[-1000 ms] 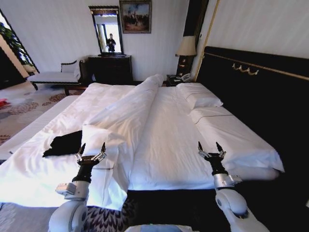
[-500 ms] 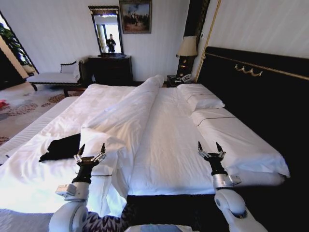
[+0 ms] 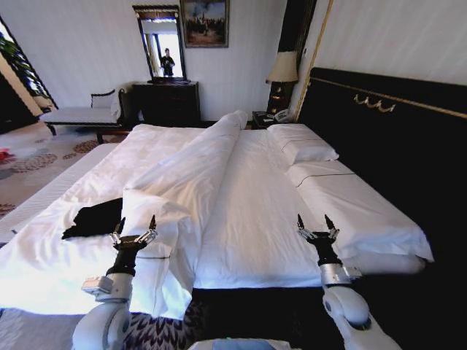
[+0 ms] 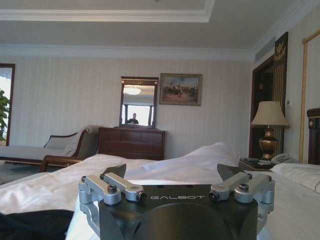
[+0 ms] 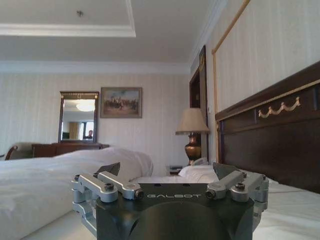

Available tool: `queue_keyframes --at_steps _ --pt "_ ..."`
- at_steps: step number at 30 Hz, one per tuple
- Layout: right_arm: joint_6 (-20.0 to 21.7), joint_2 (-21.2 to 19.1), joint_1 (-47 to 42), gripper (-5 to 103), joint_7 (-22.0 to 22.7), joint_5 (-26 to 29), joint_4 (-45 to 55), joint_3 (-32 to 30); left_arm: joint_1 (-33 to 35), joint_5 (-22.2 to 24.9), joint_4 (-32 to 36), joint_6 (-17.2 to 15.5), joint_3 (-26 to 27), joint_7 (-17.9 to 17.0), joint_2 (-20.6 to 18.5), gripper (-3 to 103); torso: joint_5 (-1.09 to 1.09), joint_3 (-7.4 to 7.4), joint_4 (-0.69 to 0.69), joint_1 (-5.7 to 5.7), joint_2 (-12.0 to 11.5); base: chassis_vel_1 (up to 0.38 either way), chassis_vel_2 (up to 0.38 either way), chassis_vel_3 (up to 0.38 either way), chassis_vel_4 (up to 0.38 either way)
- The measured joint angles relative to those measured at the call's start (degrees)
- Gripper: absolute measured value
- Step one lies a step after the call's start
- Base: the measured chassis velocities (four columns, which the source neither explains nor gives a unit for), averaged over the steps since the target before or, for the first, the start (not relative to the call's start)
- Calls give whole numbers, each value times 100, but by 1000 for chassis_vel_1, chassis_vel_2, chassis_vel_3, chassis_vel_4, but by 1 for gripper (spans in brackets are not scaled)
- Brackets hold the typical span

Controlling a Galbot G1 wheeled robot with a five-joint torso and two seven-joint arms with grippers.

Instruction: Fold the clothes on the bed.

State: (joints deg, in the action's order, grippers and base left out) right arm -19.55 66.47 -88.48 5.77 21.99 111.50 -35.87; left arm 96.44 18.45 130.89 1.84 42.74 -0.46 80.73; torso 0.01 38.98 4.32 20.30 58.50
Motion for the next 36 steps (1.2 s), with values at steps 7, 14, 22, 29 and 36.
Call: queue_keyframes --at_steps 7,14,22,29,36 --pt "-187 75 45 100 -74 -128 -98 10 30 7 91 0 47 -11 16 100 -1 -3 2 -6 3 115 -120 -148 105" --pt "-200 74 -28 100 -104 -443 -44 -19 111 16 295 16 77 -25 142 100 -1 2 -1 5 -2 0 0 0 0" --pt "-295 272 -118 100 -121 -671 -122 -49 180 -9 265 58 73 -78 217 100 -1 -1 1 -1 0 30 23 -30 -22" --pt "-362 370 -141 100 -129 -745 -199 -47 246 -27 360 76 53 -84 268 100 -1 0 0 -1 0 151 147 -146 -145" --pt "-425 444 -144 100 -168 -795 -264 -47 269 -5 414 81 62 -89 214 100 0 0 0 0 0 211 294 -202 -303"
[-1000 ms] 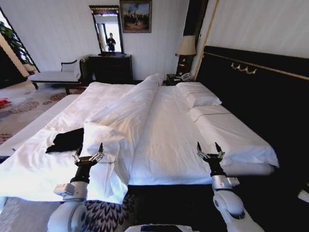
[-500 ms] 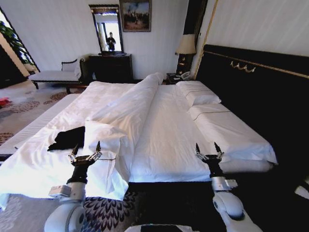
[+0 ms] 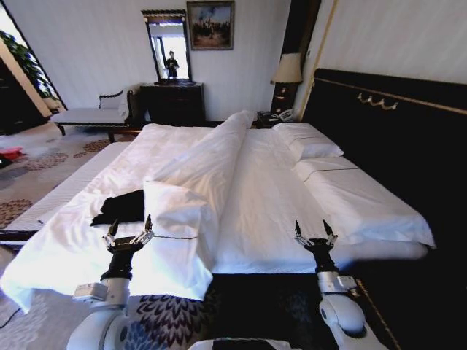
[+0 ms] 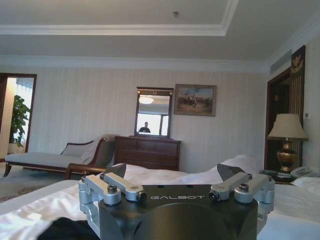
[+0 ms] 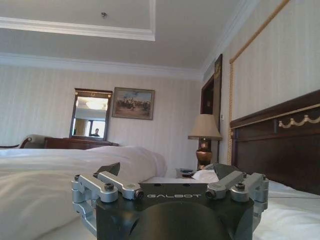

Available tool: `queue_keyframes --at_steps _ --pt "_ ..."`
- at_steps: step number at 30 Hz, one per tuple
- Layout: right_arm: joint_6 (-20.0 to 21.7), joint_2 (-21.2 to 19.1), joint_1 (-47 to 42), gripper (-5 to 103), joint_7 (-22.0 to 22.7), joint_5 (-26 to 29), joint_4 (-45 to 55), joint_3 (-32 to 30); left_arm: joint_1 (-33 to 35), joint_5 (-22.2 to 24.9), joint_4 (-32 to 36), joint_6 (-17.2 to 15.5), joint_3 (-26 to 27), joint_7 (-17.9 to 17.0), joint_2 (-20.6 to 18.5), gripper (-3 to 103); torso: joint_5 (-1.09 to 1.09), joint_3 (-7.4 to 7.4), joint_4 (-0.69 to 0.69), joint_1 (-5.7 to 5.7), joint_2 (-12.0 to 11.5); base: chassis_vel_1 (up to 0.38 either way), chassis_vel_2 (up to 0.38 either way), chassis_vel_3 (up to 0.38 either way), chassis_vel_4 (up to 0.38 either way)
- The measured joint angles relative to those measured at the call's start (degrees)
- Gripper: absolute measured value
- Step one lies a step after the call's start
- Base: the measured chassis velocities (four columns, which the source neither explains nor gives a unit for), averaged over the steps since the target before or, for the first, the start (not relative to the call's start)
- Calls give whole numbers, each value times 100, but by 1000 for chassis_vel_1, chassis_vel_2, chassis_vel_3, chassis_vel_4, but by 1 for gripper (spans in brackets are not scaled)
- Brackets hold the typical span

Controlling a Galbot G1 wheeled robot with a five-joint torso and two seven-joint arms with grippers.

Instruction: Fold the clothes on the bed.

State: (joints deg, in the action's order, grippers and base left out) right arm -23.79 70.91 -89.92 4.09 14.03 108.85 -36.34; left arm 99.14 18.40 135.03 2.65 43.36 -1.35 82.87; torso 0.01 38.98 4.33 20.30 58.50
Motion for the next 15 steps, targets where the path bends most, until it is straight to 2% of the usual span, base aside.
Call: queue_keyframes --at_steps 6,10,15 --pt "-73 52 6 100 -23 -32 -64 5 24 11 12 18 35 -18 1 100 2 1 -1 2 0 244 300 -265 -289" --pt "-82 71 11 100 -23 -49 -91 10 33 15 43 20 61 -22 -1 100 4 0 0 1 0 146 105 -125 -133" --pt "-170 101 39 100 -49 -24 -140 49 85 48 186 21 107 -24 12 100 -5 0 0 0 0 12 6 -6 -2"
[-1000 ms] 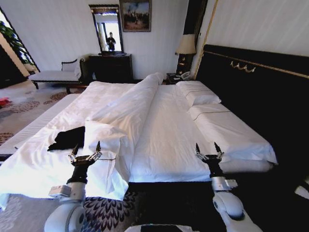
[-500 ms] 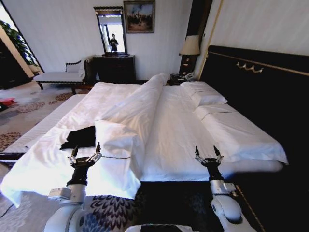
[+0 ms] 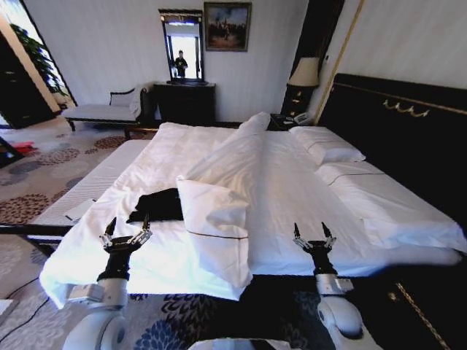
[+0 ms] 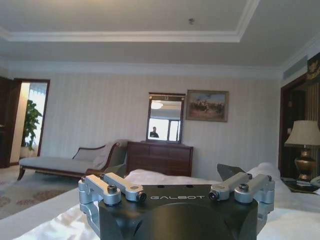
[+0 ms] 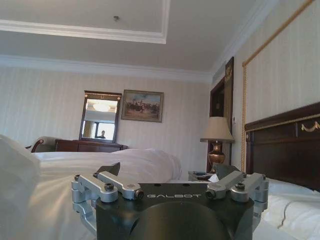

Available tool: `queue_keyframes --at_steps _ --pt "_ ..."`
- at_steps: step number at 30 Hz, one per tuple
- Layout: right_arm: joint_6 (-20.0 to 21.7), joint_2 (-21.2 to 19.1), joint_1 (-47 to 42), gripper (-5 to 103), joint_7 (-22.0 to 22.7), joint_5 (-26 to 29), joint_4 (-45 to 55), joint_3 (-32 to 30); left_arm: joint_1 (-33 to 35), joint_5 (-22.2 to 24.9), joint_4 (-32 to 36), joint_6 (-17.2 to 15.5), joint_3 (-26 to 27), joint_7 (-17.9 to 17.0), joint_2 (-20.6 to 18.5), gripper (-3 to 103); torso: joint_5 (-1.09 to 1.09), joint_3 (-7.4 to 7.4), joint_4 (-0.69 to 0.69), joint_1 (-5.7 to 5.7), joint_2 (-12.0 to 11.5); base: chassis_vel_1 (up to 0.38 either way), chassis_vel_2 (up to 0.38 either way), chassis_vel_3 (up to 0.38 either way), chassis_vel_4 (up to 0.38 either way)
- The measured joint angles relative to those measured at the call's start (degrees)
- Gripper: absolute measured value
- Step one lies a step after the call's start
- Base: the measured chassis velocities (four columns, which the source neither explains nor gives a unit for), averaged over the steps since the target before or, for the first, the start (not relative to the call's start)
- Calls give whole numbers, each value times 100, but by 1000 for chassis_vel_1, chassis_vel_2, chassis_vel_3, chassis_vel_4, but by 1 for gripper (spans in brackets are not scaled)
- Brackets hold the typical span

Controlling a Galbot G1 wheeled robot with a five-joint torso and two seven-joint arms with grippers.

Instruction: Fold the clothes on the bed.

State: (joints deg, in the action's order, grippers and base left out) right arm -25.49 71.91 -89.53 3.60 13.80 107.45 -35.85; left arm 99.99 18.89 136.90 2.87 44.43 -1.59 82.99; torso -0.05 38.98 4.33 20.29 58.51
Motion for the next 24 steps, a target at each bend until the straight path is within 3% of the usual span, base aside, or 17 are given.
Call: queue_keyframes --at_steps 4,9,10,11,13,14,15,16,18,24 --pt "-76 -22 9 100 -52 184 2 45 12 82 92 -18 69 -1 -9 100 1 0 1 1 0 -72 -55 29 48" --pt "178 -269 57 100 -37 985 243 126 19 197 223 -152 264 -138 -67 100 4 0 0 1 -1 -16 -2 4 1" --pt "386 -408 54 100 -51 1375 402 154 26 264 313 -252 339 -183 -87 100 7 0 0 1 0 0 0 0 0" --pt "786 -710 43 100 12 2211 771 251 28 463 508 -451 465 -234 -136 100 7 0 -2 0 0 0 0 0 0" --pt "1176 -967 74 100 386 3126 1187 389 -2 704 617 -660 578 -263 -207 100 7 0 -1 0 0 0 0 0 0" --pt "1176 -967 74 100 386 3126 1187 389 -2 704 617 -660 578 -263 -207 100 7 0 -1 0 0 0 0 0 0" --pt "1392 -1082 123 100 701 3538 1402 479 -26 828 638 -764 631 -263 -253 100 7 0 -2 0 0 0 0 0 0" --pt "1776 -1294 240 100 1364 4278 1789 707 -80 1083 655 -974 742 -202 -367 100 6 0 -2 0 0 0 0 0 0" --pt "2090 -1503 348 100 1903 4942 2123 999 -208 1341 659 -1155 924 -148 -512 100 4 0 0 0 0 0 0 0 0" --pt "2310 -1691 985 100 2365 5714 2198 1740 -415 1789 659 -1203 1361 -103 -660 100 6 0 -1 1 0 0 0 0 0"
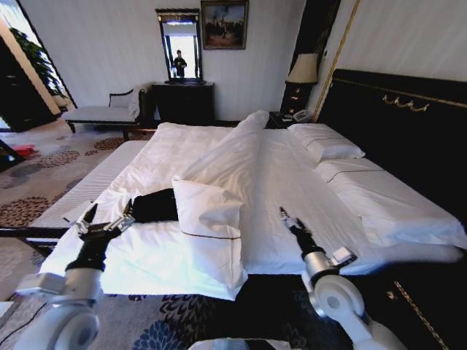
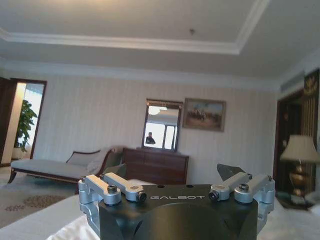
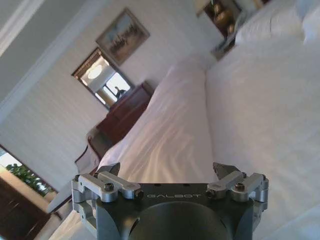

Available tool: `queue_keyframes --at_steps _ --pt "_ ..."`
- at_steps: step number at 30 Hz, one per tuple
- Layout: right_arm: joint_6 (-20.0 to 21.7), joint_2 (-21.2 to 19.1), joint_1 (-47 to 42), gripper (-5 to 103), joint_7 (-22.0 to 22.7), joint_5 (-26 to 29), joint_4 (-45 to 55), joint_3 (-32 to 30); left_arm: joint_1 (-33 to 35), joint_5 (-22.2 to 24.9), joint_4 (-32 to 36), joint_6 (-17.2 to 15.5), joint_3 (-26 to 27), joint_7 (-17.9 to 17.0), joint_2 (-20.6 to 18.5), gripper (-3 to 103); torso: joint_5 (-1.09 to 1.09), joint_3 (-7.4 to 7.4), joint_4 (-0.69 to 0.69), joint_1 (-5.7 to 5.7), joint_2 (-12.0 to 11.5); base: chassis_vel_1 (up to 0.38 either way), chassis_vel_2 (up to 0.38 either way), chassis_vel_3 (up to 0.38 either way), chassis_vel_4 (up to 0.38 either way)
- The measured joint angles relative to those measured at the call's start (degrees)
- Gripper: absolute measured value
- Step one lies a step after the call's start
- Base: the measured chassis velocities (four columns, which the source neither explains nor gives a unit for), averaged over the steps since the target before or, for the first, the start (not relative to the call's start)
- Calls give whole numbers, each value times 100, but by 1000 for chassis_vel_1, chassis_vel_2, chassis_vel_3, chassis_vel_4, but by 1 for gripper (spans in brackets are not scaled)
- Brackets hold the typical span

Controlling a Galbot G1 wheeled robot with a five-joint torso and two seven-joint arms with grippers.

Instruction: Fold the clothes on the bed.

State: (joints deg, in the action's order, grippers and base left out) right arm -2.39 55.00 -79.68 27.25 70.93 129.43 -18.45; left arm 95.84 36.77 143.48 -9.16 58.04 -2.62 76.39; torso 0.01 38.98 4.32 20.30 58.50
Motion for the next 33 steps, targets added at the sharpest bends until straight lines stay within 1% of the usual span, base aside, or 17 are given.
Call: queue_keyframes --at_steps 1,2,3,5,6,7,10,11,12,13,14,15,17,20,25,28,33 --pt "0 0 0 100 0 0 0 0 0 0 0 0 0 0 0 100 0 0 0 0 0 0 0 0 0" --pt "-6 5 329 100 68 248 -189 227 -76 293 -1 2 124 -7 -1 100 0 0 -2 0 0 0 0 0 0" --pt "-23 28 566 100 70 412 -348 358 -131 409 -2 6 183 -19 -1 100 -2 0 -2 -1 0 0 0 0 0" --pt "-35 75 864 100 31 589 -566 540 -211 482 -9 15 243 -36 2 100 -1 0 -1 0 0 0 0 0 0" --pt "-34 149 1182 100 1 666 -796 768 -265 479 -38 16 273 -41 1 100 -1 0 1 0 0 0 0 0 0" --pt "-34 149 1182 100 1 666 -796 768 -265 479 -38 16 273 -41 1 100 -1 0 1 0 0 0 0 0 0" --pt "-29 283 1708 100 -24 679 -1235 1178 -294 450 -91 -4 354 -41 -22 100 -2 1 -1 2 -1 0 0 0 0" --pt "-29 283 1708 100 -24 679 -1235 1178 -294 450 -91 -4 354 -41 -22 100 -2 1 -1 2 -1 0 0 0 0" --pt "-19 335 1887 100 -26 681 -1392 1325 -294 438 -132 -22 397 -39 -42 100 -1 0 -1 1 0 0 0 0 0" --pt "-19 335 1887 100 -26 681 -1392 1325 -294 438 -132 -22 397 -39 -42 100 -1 0 -1 1 0 0 0 0 0" --pt "4 405 2087 100 -3 704 -1558 1501 -296 402 -192 -25 421 -33 -70 100 -1 0 0 1 0 0 0 0 0" --pt "4 405 2087 100 -3 704 -1558 1501 -296 402 -192 -25 421 -33 -70 100 -1 0 0 1 0 0 0 0 0" --pt "15 513 2327 100 59 718 -1779 1807 -351 356 -297 -16 450 -23 -126 100 0 0 0 1 0 0 0 0 0" --pt "16 572 2580 100 84 757 -1943 2121 -399 386 -377 -5 502 -25 -183 100 -1 0 1 1 0 0 0 0 0" --pt "15 633 2794 100 87 850 -2030 2282 -440 369 -473 0 503 -33 -229 100 -1 0 1 1 0 0 0 0 0" --pt "-3 755 3113 100 75 988 -2146 2441 -496 312 -563 1 438 -44 -255 100 0 0 1 0 0 0 0 0 0" --pt "-24 929 3448 100 56 1072 -2190 2486 -475 187 -582 11 342 -48 -180 100 -2 0 0 1 0 0 0 0 0"
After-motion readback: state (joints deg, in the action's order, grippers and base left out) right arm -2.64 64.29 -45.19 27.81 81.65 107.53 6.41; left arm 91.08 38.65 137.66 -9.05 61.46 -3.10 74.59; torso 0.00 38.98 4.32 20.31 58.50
